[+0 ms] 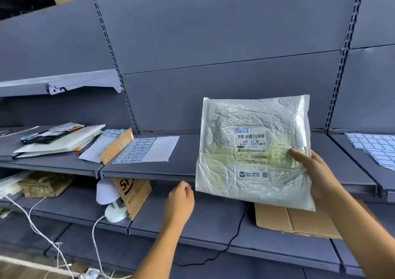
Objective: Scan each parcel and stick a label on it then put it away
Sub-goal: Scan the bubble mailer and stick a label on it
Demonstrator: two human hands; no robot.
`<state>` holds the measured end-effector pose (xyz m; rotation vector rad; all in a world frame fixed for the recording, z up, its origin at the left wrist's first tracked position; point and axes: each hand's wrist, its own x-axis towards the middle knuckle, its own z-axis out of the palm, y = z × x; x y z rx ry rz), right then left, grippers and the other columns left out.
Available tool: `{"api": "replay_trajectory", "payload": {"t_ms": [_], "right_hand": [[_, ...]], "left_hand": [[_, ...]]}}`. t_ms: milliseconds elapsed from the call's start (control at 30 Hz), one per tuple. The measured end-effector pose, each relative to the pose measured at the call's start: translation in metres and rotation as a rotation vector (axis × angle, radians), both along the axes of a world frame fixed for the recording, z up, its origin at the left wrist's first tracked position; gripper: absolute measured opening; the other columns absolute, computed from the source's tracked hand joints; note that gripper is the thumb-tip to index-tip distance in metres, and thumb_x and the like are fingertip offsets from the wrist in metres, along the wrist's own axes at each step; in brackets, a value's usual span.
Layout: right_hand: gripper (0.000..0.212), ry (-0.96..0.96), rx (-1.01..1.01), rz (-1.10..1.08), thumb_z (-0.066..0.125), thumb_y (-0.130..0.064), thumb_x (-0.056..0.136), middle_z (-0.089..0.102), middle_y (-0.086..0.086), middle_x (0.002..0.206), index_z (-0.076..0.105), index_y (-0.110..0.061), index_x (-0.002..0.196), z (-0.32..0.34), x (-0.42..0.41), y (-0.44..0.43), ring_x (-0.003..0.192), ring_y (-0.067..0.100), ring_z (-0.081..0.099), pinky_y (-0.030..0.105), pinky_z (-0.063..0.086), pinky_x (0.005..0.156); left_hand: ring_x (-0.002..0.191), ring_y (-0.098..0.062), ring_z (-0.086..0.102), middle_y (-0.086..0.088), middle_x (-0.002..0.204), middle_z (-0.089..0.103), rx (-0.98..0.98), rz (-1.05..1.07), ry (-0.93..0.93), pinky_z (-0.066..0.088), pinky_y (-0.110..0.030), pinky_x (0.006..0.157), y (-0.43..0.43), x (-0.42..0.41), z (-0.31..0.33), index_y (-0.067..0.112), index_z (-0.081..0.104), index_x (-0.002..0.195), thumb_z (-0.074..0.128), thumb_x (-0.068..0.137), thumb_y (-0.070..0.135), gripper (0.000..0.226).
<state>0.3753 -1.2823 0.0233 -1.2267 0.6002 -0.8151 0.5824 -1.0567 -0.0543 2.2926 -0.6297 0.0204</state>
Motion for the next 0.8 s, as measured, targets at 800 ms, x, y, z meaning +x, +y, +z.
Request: {"api": "replay_trajectory", "payload": {"t_ms": [800], "right_hand": [[0.013, 0.199, -0.173, -0.077, 0.058, -0.021, 0.091, 0.074, 0.001, 0.094, 0.066, -0.017, 0.101, -0.004, 0.152, -0.043, 0.090, 0.021, 0.068, 0.039, 0.050, 0.088]], "left_hand": [[0.094, -0.030, 0.065, -0.021, 0.111, 0.064, -0.575, -0.364, 0.771, 0.053, -0.044, 0.085, -0.144, 0.193, 0.071, 0.006, 0.049, 0.101, 0.092, 0.049, 0.021, 0.069]]}}
